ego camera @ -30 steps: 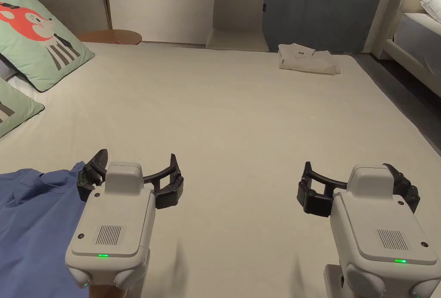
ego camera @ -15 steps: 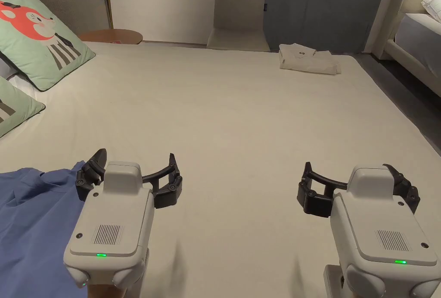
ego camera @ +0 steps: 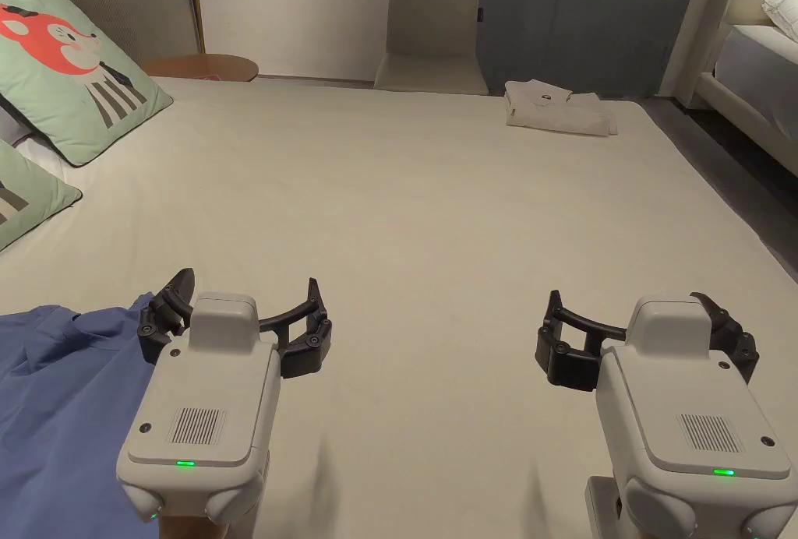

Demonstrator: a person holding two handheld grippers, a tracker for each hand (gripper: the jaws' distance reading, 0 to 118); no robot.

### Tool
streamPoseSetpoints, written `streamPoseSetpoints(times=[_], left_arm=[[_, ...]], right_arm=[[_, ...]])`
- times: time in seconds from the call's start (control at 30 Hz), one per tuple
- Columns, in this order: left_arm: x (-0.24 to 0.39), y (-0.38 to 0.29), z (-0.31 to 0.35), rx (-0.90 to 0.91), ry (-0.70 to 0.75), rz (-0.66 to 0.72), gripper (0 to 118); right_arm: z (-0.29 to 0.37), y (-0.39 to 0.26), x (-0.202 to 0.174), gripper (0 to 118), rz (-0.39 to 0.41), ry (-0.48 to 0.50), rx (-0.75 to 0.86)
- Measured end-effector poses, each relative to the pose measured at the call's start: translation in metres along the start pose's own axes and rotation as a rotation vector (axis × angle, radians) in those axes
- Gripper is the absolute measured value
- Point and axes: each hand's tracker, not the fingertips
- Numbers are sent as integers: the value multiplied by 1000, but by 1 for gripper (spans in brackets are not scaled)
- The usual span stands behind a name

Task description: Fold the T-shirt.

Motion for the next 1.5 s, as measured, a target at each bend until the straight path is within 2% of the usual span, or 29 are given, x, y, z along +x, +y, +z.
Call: streamPoseSetpoints(times=[1.23, 1.33, 1.37, 1.4, 1.43, 1.47, 1.5], left_arm=[[-1, 5, 0, 6, -3, 8, 110], [-1, 6, -1, 6, 6, 14, 106], [-1, 6, -1, 7, 14, 18, 99], [-2, 7, 0, 7, 6, 30, 80], [-2, 7, 1, 18, -1, 42, 43], [-2, 8, 1, 18, 6, 46, 11], [-1, 9, -1, 12, 18, 47, 0]], right_arm=[[5, 9, -1, 118, 7, 1, 7], [6, 12, -2, 117, 21, -18, 4], [6, 12, -2, 113, 23, -17, 5], [7, 13, -3, 98, 23, -14, 6], [7, 13, -3, 65, 24, -14, 8], [7, 14, -3, 33, 28, -27, 5], [6, 14, -4, 5, 31, -37, 0]])
